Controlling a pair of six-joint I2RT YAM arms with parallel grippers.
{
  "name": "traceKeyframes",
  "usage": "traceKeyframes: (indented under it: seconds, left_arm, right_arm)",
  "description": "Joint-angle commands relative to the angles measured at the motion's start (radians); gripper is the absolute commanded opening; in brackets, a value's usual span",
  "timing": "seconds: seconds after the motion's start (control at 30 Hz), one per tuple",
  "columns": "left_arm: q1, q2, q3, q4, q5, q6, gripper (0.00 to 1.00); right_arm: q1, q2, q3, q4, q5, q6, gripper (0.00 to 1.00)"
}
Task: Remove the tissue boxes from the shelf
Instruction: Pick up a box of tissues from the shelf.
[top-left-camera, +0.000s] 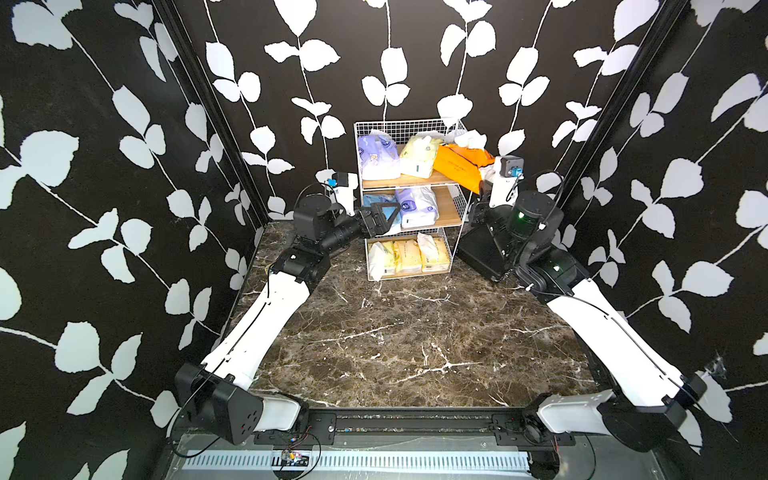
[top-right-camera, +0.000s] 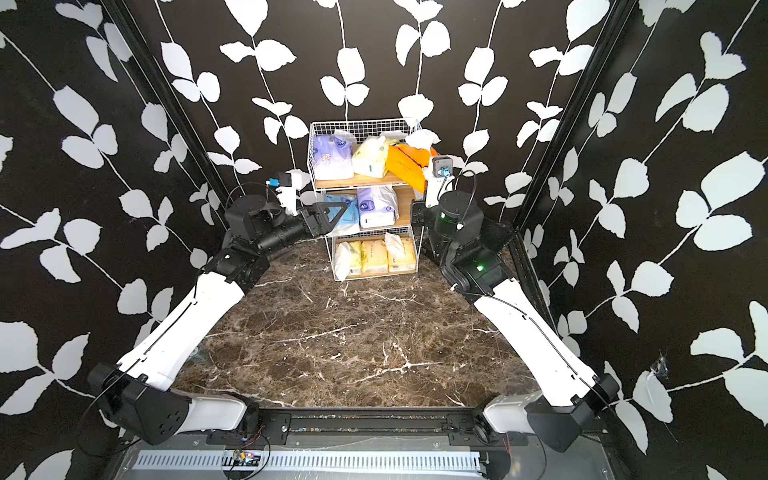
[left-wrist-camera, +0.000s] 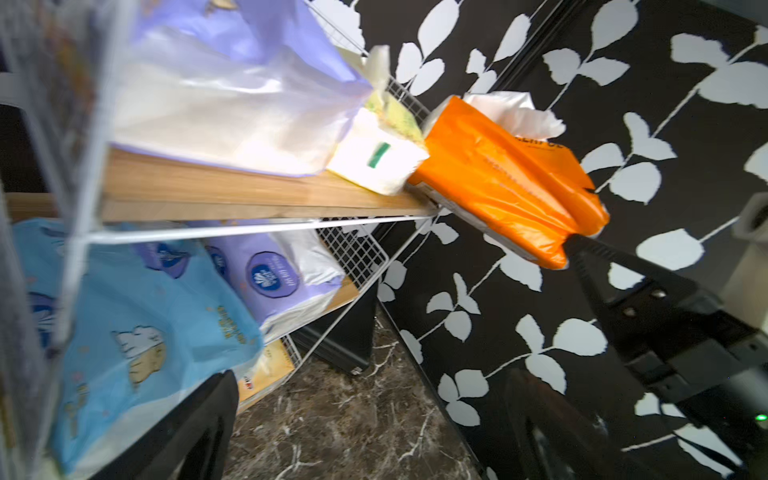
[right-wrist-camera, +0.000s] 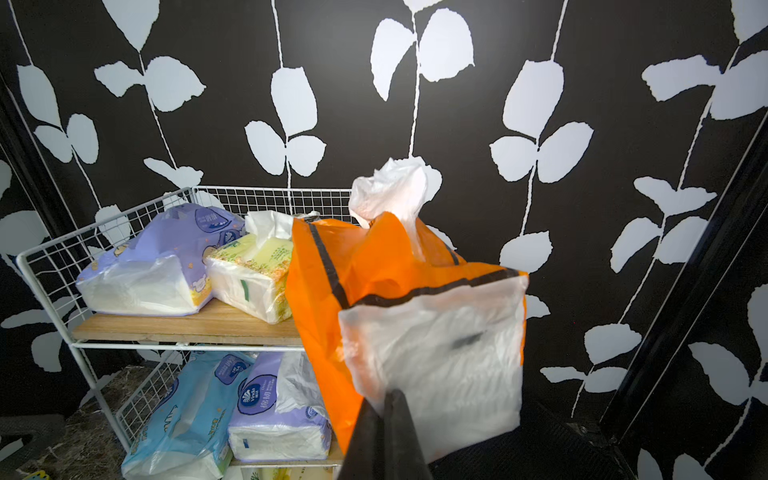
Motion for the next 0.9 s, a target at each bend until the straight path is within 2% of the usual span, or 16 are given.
traceKeyframes:
  seconds: [0.0,0.4,0.67,0.87]
  left_arm:
    - [-0.032,0.012,0.025,0.074,-0.004,-0.062,0.99]
    - [-0.114,0.103,0.051,0.220,-0.036,-0.146,0.99]
    - [-0.119,-0.021,-0.006,0.161,-0.133,-0.059,0.99]
    - [-0.119,-0.128,-0.084,0.128,-0.196,-0.022,0.99]
  right_arm:
    - [-0.007,-0.043,-0.018,0.036,-0.039,-0.014,0.00]
    - [-0.006,-0.104,-0.094,0.033,-0.135,-0.020,0.00]
    - [-0.007,-0.192,-0.134,-0.015,-0.258,-0.027,0.00]
    - [0.001,-0.238,-0.155,-0.070,-0.399,-0.008,0.00]
